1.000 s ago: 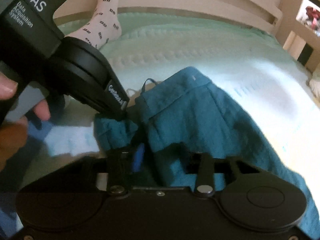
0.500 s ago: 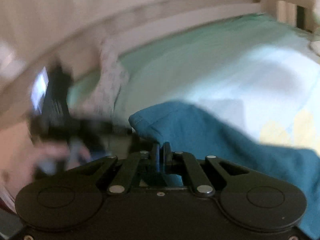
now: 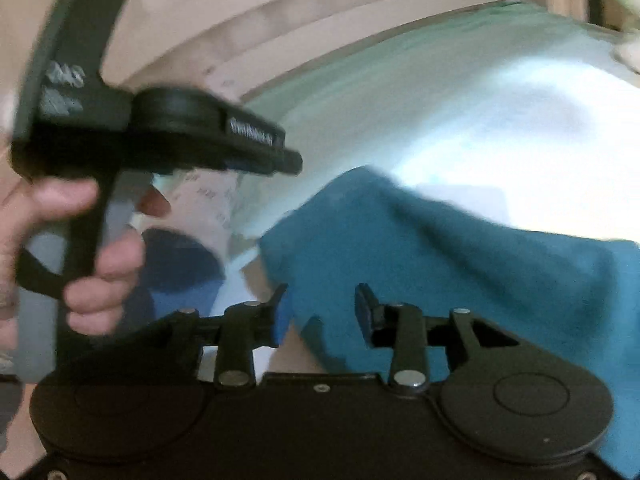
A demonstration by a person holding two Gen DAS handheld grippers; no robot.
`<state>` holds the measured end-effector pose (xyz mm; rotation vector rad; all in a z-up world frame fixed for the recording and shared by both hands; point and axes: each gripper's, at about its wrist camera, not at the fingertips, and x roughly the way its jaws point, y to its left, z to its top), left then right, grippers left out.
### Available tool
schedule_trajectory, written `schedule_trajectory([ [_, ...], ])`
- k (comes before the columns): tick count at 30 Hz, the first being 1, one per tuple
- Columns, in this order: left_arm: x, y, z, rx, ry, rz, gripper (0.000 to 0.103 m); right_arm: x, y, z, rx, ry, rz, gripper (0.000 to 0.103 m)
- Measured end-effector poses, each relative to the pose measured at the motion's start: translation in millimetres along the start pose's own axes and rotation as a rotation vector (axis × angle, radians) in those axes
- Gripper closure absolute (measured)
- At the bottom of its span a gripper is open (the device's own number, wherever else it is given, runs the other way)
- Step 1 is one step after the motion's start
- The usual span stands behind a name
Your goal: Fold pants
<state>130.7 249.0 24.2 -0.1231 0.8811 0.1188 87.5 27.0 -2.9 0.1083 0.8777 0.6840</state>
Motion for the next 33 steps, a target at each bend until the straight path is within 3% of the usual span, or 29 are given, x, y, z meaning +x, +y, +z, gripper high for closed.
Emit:
schedule_trajectory([
  [7, 50.5, -61.7, -23.9, 0.125, 0.139, -0.104, 0.084, -37.6, -89.2, 1.5, 0.188, -0.052, -0.238, 0.055],
  [11, 73.2, -76.7, -57.8, 0.180, 0.223, -0.105, 0.084, -42.8, -132.1, 6.4, 0.229, -0.116, -0.298, 0.052],
  [13, 70.2, -77.6, -72.2, 0.194, 0.165, -0.093, 0.084, -35.7, -145.0, 14.4, 0.210, -0.124, -0.346, 0.046],
  [18, 62.6, -81.7, -93.5, 0.237, 0.089, -0.067, 0.084, -0.2, -164.6, 38.0, 0.111, -0.082, -0.382, 0.046],
  [24, 63.3, -75.8, -87.4, 0.174, 0.099, -0.097, 0.084, 35.9, -174.8, 38.5, 0.084, 0.059, -0.341, 0.046],
  [26, 64.6, -74.1, -85.9, 0.160, 0.097, -0.106, 0.084, 31.9, -175.8, 28.3, 0.083, 0.077, -0.316, 0.054],
  [27, 64.5, -73.2, -86.1, 0.156, 0.096, -0.107, 0.084, 31.1, -176.9, 24.1, 0.081, 0.077, -0.303, 0.079],
  [28, 62.9, -72.3, -86.8, 0.153, 0.094, -0.108, 0.084, 28.9, -173.1, 21.7, 0.072, 0.078, -0.308, 0.095],
  [33, 62.4, -73.0, -87.9, 0.142, 0.086, -0.106, 0.084, 2.0, -145.0, -1.4, 0.003, 0.042, -0.270, 0.095],
])
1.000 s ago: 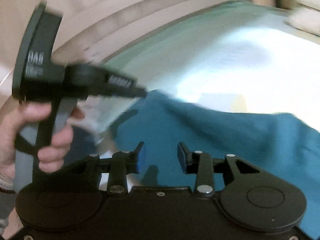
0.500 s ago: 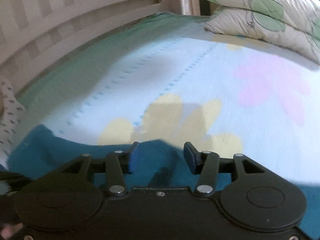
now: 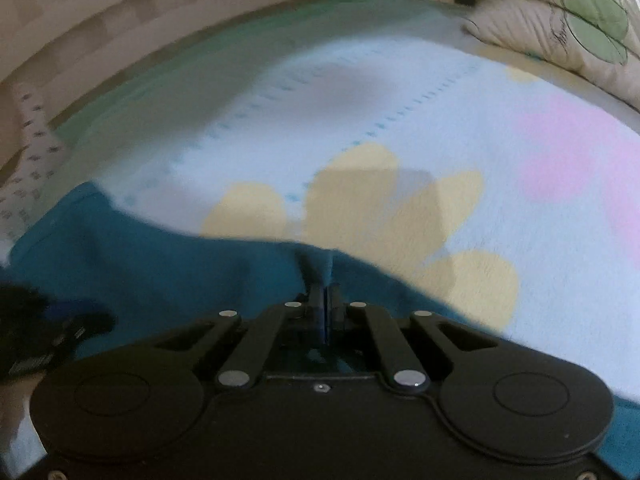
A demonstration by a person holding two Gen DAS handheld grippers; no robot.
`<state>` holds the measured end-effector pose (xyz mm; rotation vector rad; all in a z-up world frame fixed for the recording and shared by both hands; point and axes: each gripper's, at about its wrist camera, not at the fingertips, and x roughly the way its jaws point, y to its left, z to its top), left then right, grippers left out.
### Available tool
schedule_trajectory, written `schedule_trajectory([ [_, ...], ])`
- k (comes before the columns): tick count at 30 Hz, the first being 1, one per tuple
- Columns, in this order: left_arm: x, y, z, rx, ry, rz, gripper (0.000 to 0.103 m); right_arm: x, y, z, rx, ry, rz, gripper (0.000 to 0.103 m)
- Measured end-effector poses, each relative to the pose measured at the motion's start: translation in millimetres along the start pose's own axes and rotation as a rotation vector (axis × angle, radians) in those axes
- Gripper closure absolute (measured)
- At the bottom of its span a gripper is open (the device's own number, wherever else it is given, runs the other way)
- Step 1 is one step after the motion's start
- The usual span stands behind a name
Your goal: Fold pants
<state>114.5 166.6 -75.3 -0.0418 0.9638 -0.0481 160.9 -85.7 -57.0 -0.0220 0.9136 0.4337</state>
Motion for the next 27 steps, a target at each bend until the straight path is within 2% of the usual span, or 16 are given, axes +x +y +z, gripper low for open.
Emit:
schedule_trajectory([
  [3, 1.1, 0.0, 0.5, -0.010, -0.003, 0.000, 0.085, 0.6, 14.9, -20.9, -0.087, 0.064, 0.009, 0.095],
  [6, -0.3, -0.2, -0.4, -0.010, -0.005, 0.002, 0.085, 1.9, 12.3, -18.6, -0.070, 0.052, 0.009, 0.093],
  [7, -0.5, 0.0, -0.7, -0.011, -0.006, 0.002, 0.085, 2.0, 9.2, -15.0, -0.049, 0.048, 0.014, 0.087],
  [9, -0.5, 0.7, -1.0, -0.015, -0.007, 0.000, 0.085, 5.7, 3.3, -4.6, -0.024, 0.041, 0.013, 0.085],
  [11, -0.5, 0.6, -1.0, -0.015, -0.007, 0.000, 0.085, 9.6, 0.9, 3.5, -0.031, 0.033, 0.003, 0.076],
  [13, -0.8, 1.0, -1.1, -0.017, -0.007, -0.001, 0.085, 12.9, -2.1, 9.7, -0.029, 0.034, 0.006, 0.062],
  [14, -0.7, 1.2, -1.1, -0.018, -0.007, -0.002, 0.085, 15.5, -3.9, 13.1, -0.024, 0.038, 0.014, 0.060],
  [27, -0.7, 5.2, 0.3, -0.040, -0.004, -0.018, 0.085, 45.2, -27.5, 33.6, 0.059, 0.089, 0.092, 0.059],
])
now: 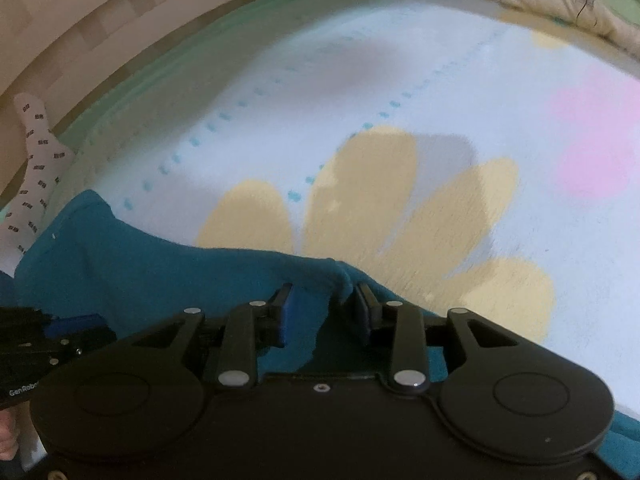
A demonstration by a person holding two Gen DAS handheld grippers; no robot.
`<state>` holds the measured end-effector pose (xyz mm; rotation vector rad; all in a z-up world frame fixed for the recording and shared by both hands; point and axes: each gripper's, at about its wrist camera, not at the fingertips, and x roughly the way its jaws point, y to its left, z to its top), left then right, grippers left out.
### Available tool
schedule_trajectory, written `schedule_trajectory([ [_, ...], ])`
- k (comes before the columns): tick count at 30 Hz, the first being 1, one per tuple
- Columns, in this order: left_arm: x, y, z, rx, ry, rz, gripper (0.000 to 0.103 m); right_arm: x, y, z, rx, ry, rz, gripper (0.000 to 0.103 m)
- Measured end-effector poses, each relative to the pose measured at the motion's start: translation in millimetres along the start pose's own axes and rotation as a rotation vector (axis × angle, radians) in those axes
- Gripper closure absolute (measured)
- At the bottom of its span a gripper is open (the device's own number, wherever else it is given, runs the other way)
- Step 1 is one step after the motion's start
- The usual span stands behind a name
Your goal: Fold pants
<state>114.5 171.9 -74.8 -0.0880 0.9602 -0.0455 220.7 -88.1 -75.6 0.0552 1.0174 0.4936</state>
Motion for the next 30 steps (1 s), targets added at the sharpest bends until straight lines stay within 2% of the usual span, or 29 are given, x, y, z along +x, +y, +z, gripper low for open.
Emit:
schedule_trajectory([
  [2, 0.0, 1.0, -0.2, -0.005, -0.002, -0.003, 0.085, -0.2, -0.3, 1.3, -0.007, 0.004, 0.026, 0.061],
  [3, -0.4, 1.8, -0.3, -0.011, -0.004, -0.005, 0.085, -0.9, -0.5, 1.2, -0.009, 0.005, 0.046, 0.068],
  [4, -0.4, 2.5, -0.3, -0.016, -0.005, -0.008, 0.085, -1.5, 0.3, 0.6, -0.012, 0.007, 0.053, 0.080],
  [6, -1.3, 3.9, 0.7, -0.025, -0.009, -0.013, 0.085, -3.7, 3.1, -1.2, -0.031, -0.001, 0.032, 0.093],
  [9, -3.1, 7.9, 3.8, -0.041, -0.018, -0.013, 0.085, -12.5, 7.6, -0.7, -0.043, -0.060, -0.009, 0.096],
  [11, -1.5, 11.9, 5.7, -0.052, -0.021, 0.017, 0.085, -18.8, 7.1, 6.4, -0.027, -0.132, -0.065, 0.097],
  [12, 0.1, 13.9, 6.5, -0.056, -0.018, 0.020, 0.085, -17.1, 5.0, 11.1, -0.008, -0.138, -0.082, 0.097],
  [14, 1.1, 16.7, 7.9, -0.063, -0.014, 0.012, 0.085, -5.5, 1.5, 16.6, 0.029, -0.106, -0.090, 0.098],
  [17, 0.7, 15.6, 7.0, -0.044, -0.013, 0.015, 0.085, 10.3, 6.7, 11.7, 0.001, -0.074, -0.133, 0.098],
  [18, 0.3, 16.6, 6.8, -0.040, -0.014, 0.017, 0.085, 10.6, 7.6, 10.8, 0.001, -0.080, -0.137, 0.096],
  [19, 0.4, 16.3, 7.0, -0.036, -0.013, 0.018, 0.085, 7.9, 7.3, 11.7, 0.015, -0.085, -0.130, 0.087],
  [21, 0.8, 16.0, 7.6, -0.033, -0.006, 0.017, 0.085, -3.9, 4.6, 12.9, 0.057, -0.103, -0.119, 0.082],
  [22, 0.6, 16.2, 8.5, -0.030, -0.001, 0.016, 0.085, -13.6, 2.8, 13.1, 0.075, -0.112, -0.111, 0.074],
  [23, 0.0, 16.4, 9.3, -0.025, 0.004, 0.016, 0.085, -22.9, 1.8, 11.2, 0.082, -0.121, -0.109, 0.071],
  [27, -4.7, 10.6, 12.4, -0.013, 0.025, 0.043, 0.085, -64.0, 1.8, -7.3, 0.103, -0.114, -0.099, 0.071],
  [30, -12.9, -1.5, 11.8, 0.007, 0.022, 0.023, 0.085, -85.3, 2.9, -37.3, 0.139, -0.066, -0.087, 0.070],
])
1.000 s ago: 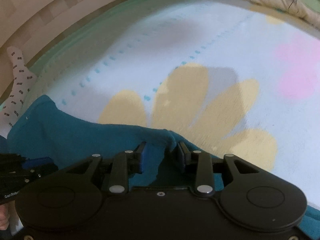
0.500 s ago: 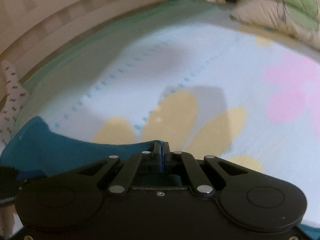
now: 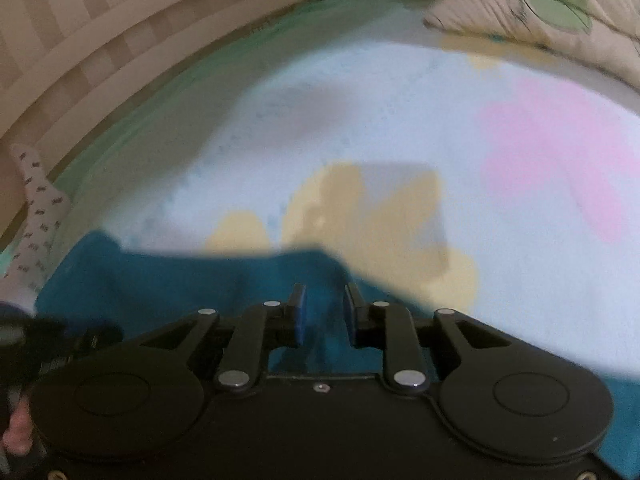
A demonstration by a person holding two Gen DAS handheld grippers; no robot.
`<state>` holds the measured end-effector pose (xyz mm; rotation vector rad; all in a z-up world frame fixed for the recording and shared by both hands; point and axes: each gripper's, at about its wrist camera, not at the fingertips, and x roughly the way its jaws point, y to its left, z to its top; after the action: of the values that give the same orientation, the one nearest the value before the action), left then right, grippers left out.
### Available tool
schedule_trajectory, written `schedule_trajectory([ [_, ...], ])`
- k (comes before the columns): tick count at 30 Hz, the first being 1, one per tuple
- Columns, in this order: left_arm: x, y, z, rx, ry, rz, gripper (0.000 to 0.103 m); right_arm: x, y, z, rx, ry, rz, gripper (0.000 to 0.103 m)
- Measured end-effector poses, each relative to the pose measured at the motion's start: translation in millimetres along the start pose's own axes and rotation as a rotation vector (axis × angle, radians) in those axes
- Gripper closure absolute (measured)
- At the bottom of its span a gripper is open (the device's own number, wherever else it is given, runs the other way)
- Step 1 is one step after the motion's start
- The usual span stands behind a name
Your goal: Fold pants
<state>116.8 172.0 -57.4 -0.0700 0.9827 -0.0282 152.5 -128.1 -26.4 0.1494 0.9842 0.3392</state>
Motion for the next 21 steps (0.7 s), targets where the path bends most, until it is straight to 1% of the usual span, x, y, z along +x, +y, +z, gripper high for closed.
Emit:
schedule_trajectory([
  [2, -6.0, -13.5, -2.3, 0.028, 0.002, -0.022, 0.085, -8.0, -0.7, -22.5, 0.016, 0.045, 0.002, 0.070],
  [4, -9.1, -29.0, -6.2, 0.063, 0.013, -0.044, 0.085, -13.7, 1.6, -50.3, 0.017, 0.093, -0.018, 0.071],
  [6, -10.0, -44.8, -11.6, 0.100, 0.033, -0.066, 0.085, -17.4, 4.4, -72.4, 0.023, 0.126, -0.036, 0.071],
  [8, -9.1, -59.9, -19.4, 0.133, 0.059, -0.087, 0.085, -19.5, 4.6, -92.9, 0.060, 0.155, -0.042, 0.071],
  [10, -4.2, -72.2, -28.0, 0.161, 0.094, -0.091, 0.085, -20.6, 5.4, -109.0, 0.091, 0.173, -0.050, 0.071],
  [12, 1.0, -78.6, -35.8, 0.194, 0.110, -0.070, 0.085, -25.6, 8.2, -119.6, 0.091, 0.141, -0.075, 0.071],
  [14, -0.3, -84.0, -42.2, 0.241, 0.083, -0.041, 0.084, -28.7, 6.4, -123.6, 0.109, 0.124, -0.080, 0.071],
  [16, 1.0, -88.6, -44.3, 0.273, 0.083, -0.021, 0.084, -29.8, 0.7, -127.4, 0.144, 0.108, -0.068, 0.071],
  [19, 3.7, -93.4, -43.2, 0.287, 0.102, -0.005, 0.084, -32.0, -7.3, -129.5, 0.188, 0.087, -0.042, 0.072],
  [21, 5.5, -92.7, -39.4, 0.264, 0.111, -0.011, 0.084, -34.8, -11.5, -134.5, 0.198, 0.066, -0.040, 0.072],
])
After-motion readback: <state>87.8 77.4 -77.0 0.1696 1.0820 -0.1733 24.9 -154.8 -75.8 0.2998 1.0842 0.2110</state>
